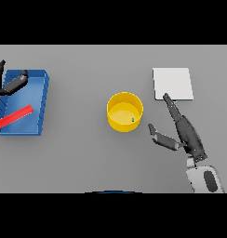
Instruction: Pick up the red beaker and tilt it to pour out 1 green nut into yellow bowl. Pick up the yellow bowl and place it on the metallic measuring scale.
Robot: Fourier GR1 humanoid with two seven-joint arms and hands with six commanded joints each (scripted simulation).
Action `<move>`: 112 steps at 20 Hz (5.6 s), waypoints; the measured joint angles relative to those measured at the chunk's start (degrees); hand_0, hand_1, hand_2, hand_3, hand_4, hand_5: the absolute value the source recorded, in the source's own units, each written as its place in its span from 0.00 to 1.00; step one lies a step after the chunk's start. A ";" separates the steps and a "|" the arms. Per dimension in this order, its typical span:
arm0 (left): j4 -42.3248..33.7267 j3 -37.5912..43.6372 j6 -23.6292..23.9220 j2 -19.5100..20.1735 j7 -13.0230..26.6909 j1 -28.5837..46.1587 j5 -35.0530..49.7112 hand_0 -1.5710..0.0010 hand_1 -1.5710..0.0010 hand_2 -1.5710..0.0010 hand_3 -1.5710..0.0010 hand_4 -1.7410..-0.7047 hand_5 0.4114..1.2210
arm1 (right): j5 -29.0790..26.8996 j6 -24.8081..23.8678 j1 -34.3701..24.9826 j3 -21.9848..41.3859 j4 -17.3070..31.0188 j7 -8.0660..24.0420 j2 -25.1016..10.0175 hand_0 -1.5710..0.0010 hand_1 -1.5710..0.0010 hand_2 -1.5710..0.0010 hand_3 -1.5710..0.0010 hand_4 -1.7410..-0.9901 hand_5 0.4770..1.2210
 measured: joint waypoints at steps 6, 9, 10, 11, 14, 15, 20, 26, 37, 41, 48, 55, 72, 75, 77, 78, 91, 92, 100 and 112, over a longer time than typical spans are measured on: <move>-1.43 -0.31 0.24 0.21 -0.32 1.18 0.43 1.00 1.00 1.00 1.00 0.91 0.37 | 12.08 5.65 -9.83 6.83 3.29 2.72 -7.94 1.00 1.00 1.00 1.00 0.62 0.26; -0.23 -0.54 0.01 -0.34 -0.41 0.65 0.11 1.00 1.00 1.00 1.00 0.91 0.38 | 17.11 9.21 -15.43 10.72 5.84 2.58 -10.84 1.00 1.00 1.00 1.00 0.63 0.25; -0.30 -0.56 0.17 -0.27 -0.17 0.48 -0.03 1.00 1.00 1.00 1.00 0.91 0.38 | 17.62 10.35 -17.22 11.47 6.33 1.61 -11.51 1.00 1.00 1.00 1.00 0.63 0.25; -0.28 -0.37 0.15 -0.16 -0.57 0.60 0.16 1.00 1.00 1.00 1.00 0.91 0.38 | 18.25 11.37 -18.57 12.47 7.32 1.15 -11.65 1.00 1.00 1.00 1.00 0.63 0.24; -0.26 -0.75 -0.22 -0.41 -0.26 0.31 0.06 1.00 1.00 1.00 1.00 0.91 0.38 | 19.08 14.13 -22.29 14.63 9.94 0.07 -11.59 1.00 1.00 1.00 1.00 0.62 0.25; -0.74 -1.02 -0.03 -0.65 0.13 0.16 -0.06 1.00 1.00 1.00 1.00 0.91 0.38 | 19.49 15.02 -23.18 15.54 10.45 -0.21 -11.39 1.00 1.00 1.00 1.00 0.62 0.26; 0.27 -0.71 -0.43 -0.27 -0.12 -0.16 -0.07 1.00 1.00 1.00 1.00 0.91 0.38 | 21.11 18.42 -29.33 18.68 17.02 -2.73 -11.30 1.00 1.00 1.00 1.00 0.65 0.28; 0.31 -0.86 -0.75 -0.54 -0.32 -0.61 -0.12 1.00 1.00 1.00 1.00 0.91 0.40 | 22.26 21.43 -32.92 21.74 22.88 -3.64 -9.62 1.00 1.00 1.00 1.00 0.63 0.27; 0.75 -0.55 -1.00 -0.12 -0.79 -0.84 -0.17 1.00 1.00 1.00 1.00 0.92 0.39 | 24.99 24.90 -37.14 25.47 29.13 -2.88 -8.58 1.00 0.99 0.98 0.97 0.56 0.37; 1.77 -0.53 -1.43 -0.52 -1.78 -0.93 -0.18 1.00 1.00 1.00 1.00 0.91 0.38 | 26.15 25.46 -37.14 26.86 28.47 -1.92 -8.16 0.68 0.72 0.75 0.77 0.42 0.66; -0.81 0.15 -0.81 1.40 -1.61 0.49 0.61 1.00 1.00 1.00 1.00 0.91 0.39 | 23.99 30.18 -37.56 26.83 27.98 -2.50 -8.94 0.14 0.15 0.18 0.30 0.10 0.93; -2.10 -0.59 -0.03 1.26 -1.09 0.97 0.05 1.00 1.00 1.00 1.00 0.91 0.39 | 22.83 30.43 -37.10 26.23 24.78 -0.49 -10.56 0.03 0.03 0.06 0.24 0.02 0.98; -2.81 0.21 -0.44 2.43 -0.75 0.75 0.73 1.00 1.00 1.00 1.00 0.90 0.41 | 18.17 35.78 -44.00 18.37 16.09 3.72 -20.05 0.00 0.00 0.00 0.16 0.03 1.00; -4.11 -0.34 0.18 2.97 0.95 0.67 -0.04 1.00 1.00 1.00 1.00 0.91 0.40 | 18.70 33.41 -45.31 16.72 19.79 3.10 -21.47 0.00 0.00 0.00 0.20 0.03 1.00; -4.66 -0.55 0.26 3.14 1.74 0.73 -0.18 1.00 1.00 1.00 1.00 0.90 0.41 | 19.26 31.73 -45.91 15.77 22.85 2.38 -22.75 0.00 0.00 0.00 0.22 0.03 1.00; -4.51 -0.47 0.30 3.18 2.54 0.59 -0.13 1.00 1.00 1.00 1.00 0.90 0.41 | 19.50 30.76 -46.09 15.43 24.92 2.47 -22.77 0.00 0.00 0.00 0.22 0.03 1.00; -5.00 -1.45 0.72 4.84 4.05 0.11 1.16 1.00 1.00 1.00 1.00 0.90 0.42 | 20.43 19.65 -48.94 14.17 48.14 -0.85 -21.43 0.00 0.00 0.00 0.12 0.02 1.00; -4.97 -1.76 0.86 4.37 4.03 0.37 1.09 1.00 1.00 1.00 1.00 0.90 0.42 | 20.50 18.92 -49.46 14.29 49.63 -1.59 -21.15 0.00 0.00 0.00 0.10 0.02 1.00; -4.88 -1.94 1.19 4.40 4.01 -0.40 1.59 1.00 1.00 1.00 1.00 0.90 0.40 | 20.44 14.57 -52.12 15.07 59.38 -3.39 -18.73 0.01 0.10 0.00 0.06 0.03 1.00; -2.64 -2.63 0.76 3.28 3.15 -1.37 1.35 1.00 1.00 1.00 1.00 0.90 0.41 | 19.26 17.07 -54.29 14.86 65.52 -4.95 -17.20 0.84 0.86 0.75 0.65 0.47 0.41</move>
